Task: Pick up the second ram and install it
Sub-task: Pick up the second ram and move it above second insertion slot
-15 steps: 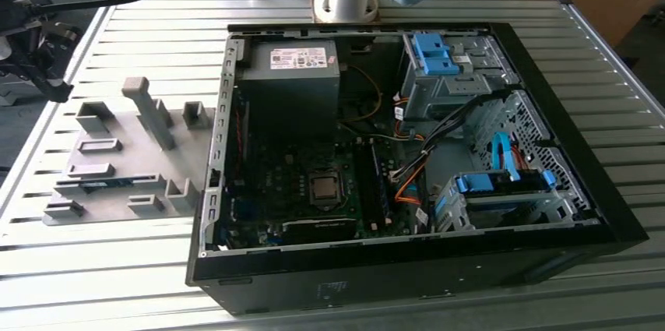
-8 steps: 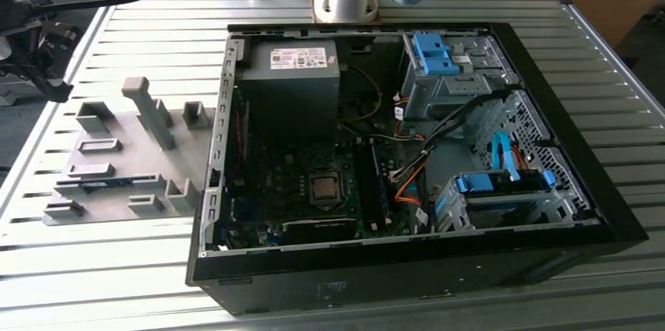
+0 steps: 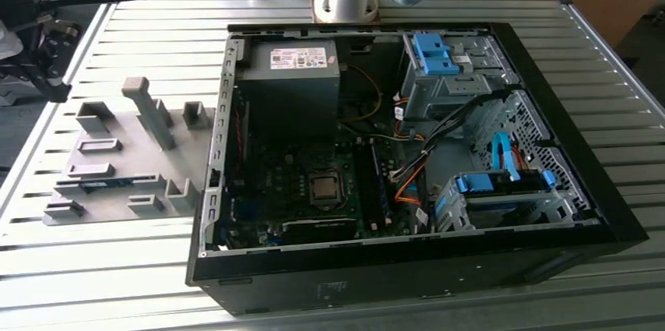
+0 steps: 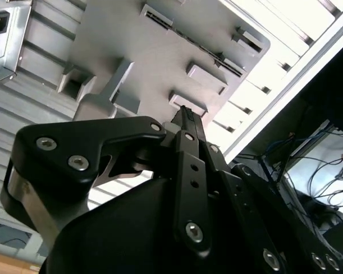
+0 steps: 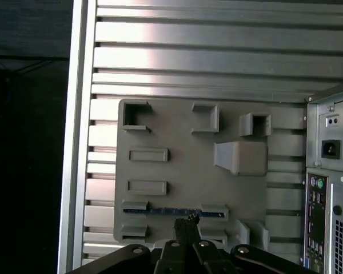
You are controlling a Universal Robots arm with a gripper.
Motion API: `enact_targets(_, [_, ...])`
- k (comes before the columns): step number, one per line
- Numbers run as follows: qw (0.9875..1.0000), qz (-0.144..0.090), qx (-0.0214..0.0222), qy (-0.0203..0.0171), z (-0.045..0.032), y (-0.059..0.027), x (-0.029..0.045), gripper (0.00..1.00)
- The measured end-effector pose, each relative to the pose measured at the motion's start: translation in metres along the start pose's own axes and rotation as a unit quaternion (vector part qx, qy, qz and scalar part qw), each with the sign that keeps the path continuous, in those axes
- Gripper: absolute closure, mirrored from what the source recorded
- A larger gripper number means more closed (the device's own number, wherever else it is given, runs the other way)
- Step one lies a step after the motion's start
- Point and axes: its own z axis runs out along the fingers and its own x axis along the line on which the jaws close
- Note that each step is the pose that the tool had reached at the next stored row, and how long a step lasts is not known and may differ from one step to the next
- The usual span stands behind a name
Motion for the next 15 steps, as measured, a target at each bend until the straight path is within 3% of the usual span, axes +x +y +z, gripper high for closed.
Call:
enact_targets(6, [0.9987,-0.05,0.001,0.0021,0.0,0.0,0.0001,0.89])
enact_targets(15, [0.9934,-0.115,0.0024,0.0047,0.0001,0.0001,0.0012,0.89])
